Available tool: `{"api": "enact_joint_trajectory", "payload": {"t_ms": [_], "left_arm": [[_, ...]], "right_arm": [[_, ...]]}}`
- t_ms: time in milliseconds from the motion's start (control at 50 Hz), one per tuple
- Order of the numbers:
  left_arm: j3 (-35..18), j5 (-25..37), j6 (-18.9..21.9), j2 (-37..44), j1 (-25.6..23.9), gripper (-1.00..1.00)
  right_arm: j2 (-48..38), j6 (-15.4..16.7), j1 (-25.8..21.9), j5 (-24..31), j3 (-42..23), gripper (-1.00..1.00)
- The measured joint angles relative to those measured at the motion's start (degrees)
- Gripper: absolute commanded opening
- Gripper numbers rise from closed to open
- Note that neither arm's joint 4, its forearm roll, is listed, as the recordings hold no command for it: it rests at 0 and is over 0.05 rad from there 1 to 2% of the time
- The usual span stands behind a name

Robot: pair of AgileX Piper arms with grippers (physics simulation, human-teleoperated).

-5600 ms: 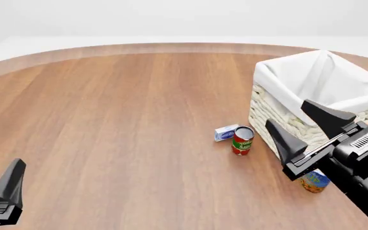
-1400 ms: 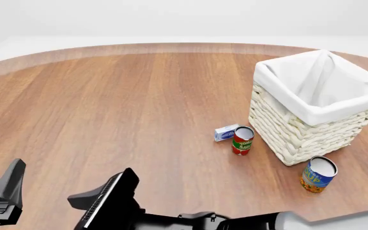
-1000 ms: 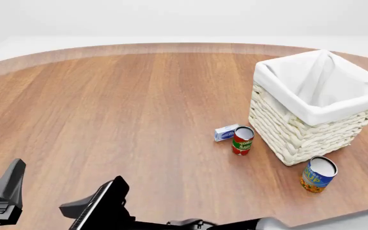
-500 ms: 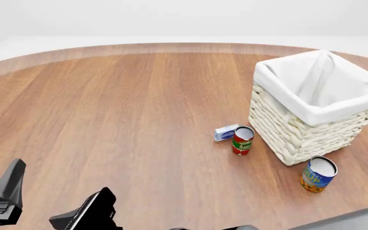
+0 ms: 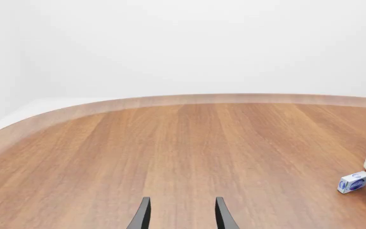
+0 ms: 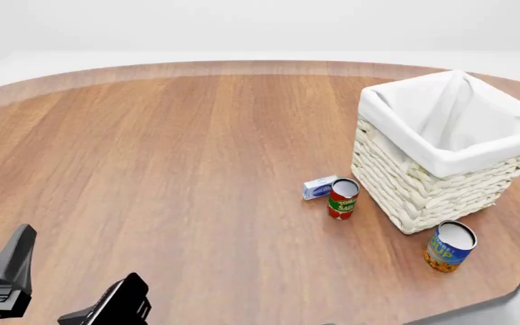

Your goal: Pick up the ketchup, and put it in the basket.

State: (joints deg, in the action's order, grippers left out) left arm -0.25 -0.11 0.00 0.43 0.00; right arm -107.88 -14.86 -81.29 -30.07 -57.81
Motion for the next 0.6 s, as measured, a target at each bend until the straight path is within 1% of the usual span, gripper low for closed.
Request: {"api": "enact_joint_trajectory", "payload": {"t_ms": [600], "left_arm": [[0.0, 0.0, 0.0, 0.0, 0.0, 1.0]], "right_arm": [[-4.5, -2.8, -0.5, -1.8, -2.0, 1.0]]}}
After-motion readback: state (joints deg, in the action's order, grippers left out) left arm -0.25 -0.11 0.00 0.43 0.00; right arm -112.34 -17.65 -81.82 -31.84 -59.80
